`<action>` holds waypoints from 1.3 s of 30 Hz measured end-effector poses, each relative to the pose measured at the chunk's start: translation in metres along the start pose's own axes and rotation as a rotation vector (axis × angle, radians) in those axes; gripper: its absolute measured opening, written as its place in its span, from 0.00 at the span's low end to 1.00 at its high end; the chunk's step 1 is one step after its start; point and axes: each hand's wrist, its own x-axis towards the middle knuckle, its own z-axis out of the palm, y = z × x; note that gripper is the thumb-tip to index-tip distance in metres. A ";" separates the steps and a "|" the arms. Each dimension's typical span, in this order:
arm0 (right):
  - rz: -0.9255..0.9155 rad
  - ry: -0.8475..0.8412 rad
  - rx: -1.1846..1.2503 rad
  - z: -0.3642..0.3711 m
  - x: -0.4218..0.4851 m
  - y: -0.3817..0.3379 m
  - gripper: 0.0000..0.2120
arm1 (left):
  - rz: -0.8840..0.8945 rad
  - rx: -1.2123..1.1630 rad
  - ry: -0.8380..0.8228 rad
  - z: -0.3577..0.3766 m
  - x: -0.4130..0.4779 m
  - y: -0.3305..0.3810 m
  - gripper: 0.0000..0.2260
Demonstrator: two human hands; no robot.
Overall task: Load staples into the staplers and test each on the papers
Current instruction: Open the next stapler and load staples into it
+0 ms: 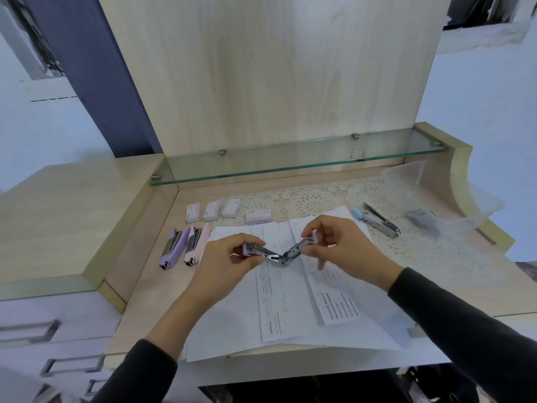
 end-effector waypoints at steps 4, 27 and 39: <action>-0.063 -0.084 0.078 0.011 0.003 -0.014 0.13 | -0.067 -0.081 -0.050 0.007 0.002 0.010 0.11; 0.052 -0.102 -0.169 0.001 -0.001 -0.014 0.12 | -0.027 -0.015 -0.153 0.007 0.007 0.040 0.14; -0.070 -0.059 -0.305 0.004 -0.008 -0.010 0.14 | 0.228 0.121 -0.033 0.019 0.000 0.030 0.13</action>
